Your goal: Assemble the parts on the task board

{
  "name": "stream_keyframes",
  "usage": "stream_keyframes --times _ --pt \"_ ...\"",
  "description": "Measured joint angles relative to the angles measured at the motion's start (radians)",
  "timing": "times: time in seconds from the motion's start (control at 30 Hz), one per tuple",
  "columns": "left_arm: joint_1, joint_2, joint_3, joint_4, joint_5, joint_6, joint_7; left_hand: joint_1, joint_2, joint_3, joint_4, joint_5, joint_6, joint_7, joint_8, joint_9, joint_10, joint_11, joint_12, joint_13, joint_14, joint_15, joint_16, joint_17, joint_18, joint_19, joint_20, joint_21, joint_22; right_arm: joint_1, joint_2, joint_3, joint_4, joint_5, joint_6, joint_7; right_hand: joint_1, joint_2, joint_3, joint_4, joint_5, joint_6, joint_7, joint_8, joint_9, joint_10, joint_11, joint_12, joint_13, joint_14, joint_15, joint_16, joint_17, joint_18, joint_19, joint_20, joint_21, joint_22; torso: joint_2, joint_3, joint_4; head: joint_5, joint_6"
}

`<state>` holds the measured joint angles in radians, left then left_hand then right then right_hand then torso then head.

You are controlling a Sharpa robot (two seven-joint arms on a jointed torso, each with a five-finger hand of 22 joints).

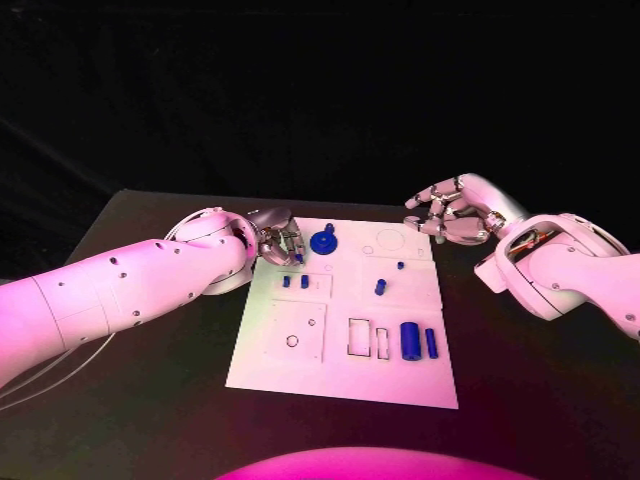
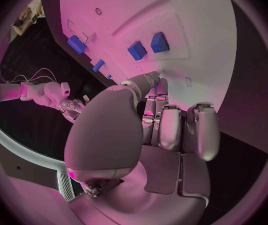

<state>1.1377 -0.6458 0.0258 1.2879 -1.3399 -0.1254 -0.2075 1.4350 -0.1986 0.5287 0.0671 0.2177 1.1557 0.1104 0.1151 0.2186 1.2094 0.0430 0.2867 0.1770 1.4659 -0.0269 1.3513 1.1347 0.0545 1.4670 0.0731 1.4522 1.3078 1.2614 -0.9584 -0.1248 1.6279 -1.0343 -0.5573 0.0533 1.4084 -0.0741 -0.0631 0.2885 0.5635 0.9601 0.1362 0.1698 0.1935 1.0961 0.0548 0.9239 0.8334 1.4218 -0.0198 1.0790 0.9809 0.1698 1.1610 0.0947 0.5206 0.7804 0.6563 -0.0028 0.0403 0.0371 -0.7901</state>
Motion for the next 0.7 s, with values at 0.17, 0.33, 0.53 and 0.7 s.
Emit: stream_keyframes --times 0.17,0.33,0.53,0.7 --pt "0.0 0.003 0.0 -0.005 -0.001 0.005 -0.001 0.0 0.0 0.0 0.0 0.0 0.0 0.0 0.0 0.0 0.0 0.0 0.0 0.0 0.0 0.0 0.0 0.0 0.0 0.0 0.0 0.0 0.0 0.0 0.0 0.0 0.001 0.0 0.0 0.0 0.0 0.0 0.0 0.0 0.0 0.0 0.0 0.0 0.0 0.0 0.0 0.0 0.0 0.0 0.0 0.0 0.0 0.0 0.0 0.0 0.0 0.0 0.0 0.0001 -0.0006 -0.001 0.0" --pt "0.0 0.011 0.0 -0.011 -0.003 0.011 -0.002 0.0 0.0 0.0 0.0 0.0 0.0 0.0 -0.001 0.0 0.0 0.0 -0.003 0.0 0.0 0.0 0.0 0.0 0.0 0.0 0.0 0.0 0.0 0.0 0.0 0.0 0.002 0.0 0.0 0.0 0.0 0.0 0.0 0.0 0.0 0.0 0.0 0.0 0.0 0.0 0.0 0.0 0.0 0.0 0.0 0.0 0.0 0.0 0.0 0.0 0.0 0.0 0.0 0.0005 -0.0005 -0.004 -0.001" --pt "0.0 0.021 -0.001 -0.024 -0.004 0.017 -0.002 0.0 0.0 0.0 0.0 0.0 0.0 0.0 -0.004 -0.001 0.0 0.0 -0.004 0.0 0.0 0.0 0.0 0.0 0.0 0.0 0.0 0.0 0.0 0.0 0.0 0.0 0.002 0.0 0.0 0.0 0.0 0.0 0.0 0.0 0.0 0.0 0.0 0.0 0.0 0.0 0.0 0.0 0.0 0.0 0.0 0.0 0.0 0.0 0.0 0.0 0.0 0.0 0.0 0.0007 -0.0005 -0.005 -0.002" --pt "-0.001 0.03 -0.001 -0.038 -0.005 0.026 -0.004 0.0 0.0 0.0 0.0 0.0 0.0 0.0 -0.004 -0.002 0.0 0.0 -0.004 0.0 0.0 0.0 0.0 0.001 0.0 0.0 0.0 0.0 0.0 0.0 -0.001 0.0 0.003 0.0 0.0 0.0 0.0 0.0 0.0 0.0 0.0 0.0 0.0 0.0 0.0 0.0 0.0 0.0 0.0 0.0 0.0 0.0 0.0 0.0 0.0 0.0 0.0 0.0 0.0 0.0007 -0.0004 -0.006 -0.003"
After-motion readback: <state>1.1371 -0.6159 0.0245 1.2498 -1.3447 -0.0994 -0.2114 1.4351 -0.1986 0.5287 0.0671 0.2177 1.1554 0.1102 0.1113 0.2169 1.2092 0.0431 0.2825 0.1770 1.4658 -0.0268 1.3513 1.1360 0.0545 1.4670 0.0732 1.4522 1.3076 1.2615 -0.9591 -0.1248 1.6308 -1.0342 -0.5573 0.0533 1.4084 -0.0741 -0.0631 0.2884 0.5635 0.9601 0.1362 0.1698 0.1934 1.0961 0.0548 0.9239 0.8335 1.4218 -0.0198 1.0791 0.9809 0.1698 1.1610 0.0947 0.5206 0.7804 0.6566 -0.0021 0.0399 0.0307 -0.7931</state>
